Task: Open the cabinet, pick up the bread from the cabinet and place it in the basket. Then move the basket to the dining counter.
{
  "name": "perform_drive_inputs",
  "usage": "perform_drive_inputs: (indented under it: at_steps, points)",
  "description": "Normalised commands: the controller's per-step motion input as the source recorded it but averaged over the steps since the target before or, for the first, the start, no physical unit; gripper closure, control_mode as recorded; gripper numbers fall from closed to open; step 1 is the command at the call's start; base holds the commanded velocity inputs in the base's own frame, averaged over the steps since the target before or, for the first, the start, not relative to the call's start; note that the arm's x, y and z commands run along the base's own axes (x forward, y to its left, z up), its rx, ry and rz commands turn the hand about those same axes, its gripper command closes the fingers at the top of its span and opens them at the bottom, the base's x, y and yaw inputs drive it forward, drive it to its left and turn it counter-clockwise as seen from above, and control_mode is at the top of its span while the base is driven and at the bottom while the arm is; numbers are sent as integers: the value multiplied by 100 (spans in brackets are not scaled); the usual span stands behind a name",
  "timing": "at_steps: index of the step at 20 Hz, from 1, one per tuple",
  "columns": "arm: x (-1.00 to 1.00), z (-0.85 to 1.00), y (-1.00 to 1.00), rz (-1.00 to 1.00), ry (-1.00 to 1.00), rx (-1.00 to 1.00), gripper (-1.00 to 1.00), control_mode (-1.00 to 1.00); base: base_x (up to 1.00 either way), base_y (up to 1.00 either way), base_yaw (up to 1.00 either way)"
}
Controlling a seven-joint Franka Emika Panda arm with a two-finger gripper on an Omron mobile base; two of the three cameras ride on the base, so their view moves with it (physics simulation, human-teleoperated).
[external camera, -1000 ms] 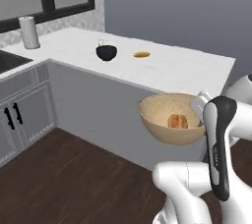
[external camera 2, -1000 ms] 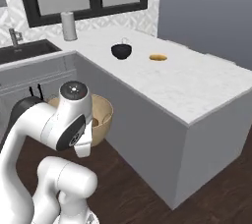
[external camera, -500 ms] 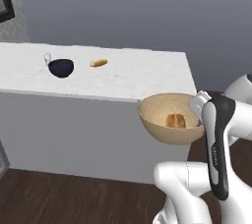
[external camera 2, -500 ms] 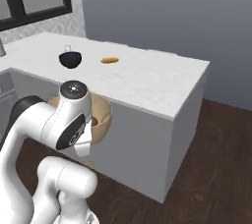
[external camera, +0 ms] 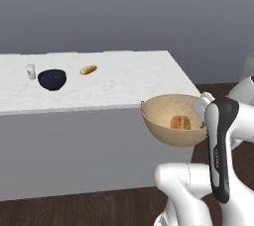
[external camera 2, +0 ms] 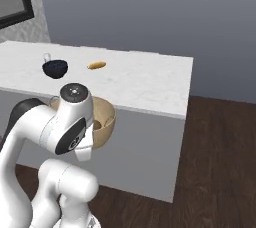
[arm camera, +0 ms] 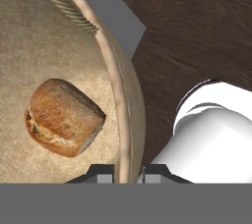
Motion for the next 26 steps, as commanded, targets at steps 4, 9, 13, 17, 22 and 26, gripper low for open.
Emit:
perform_drive_inputs:
  at_steps: [4, 9, 13, 17, 22, 26]
  points:
    - [0, 0, 0, 0, 0, 0, 100, 100, 53, 37, 0]
    - [0, 0, 0, 0, 0, 0, 100, 100, 78, 22, 0]
    - [0, 0, 0, 0, 0, 0, 100, 100, 68, 17, -2]
    - [0, 0, 0, 0, 0, 0, 100, 100, 63, 19, -3]
    - [0, 0, 0, 0, 0, 0, 100, 100, 65, 19, -2]
    - [0, 0, 0, 0, 0, 0, 100, 100, 58, 18, -3]
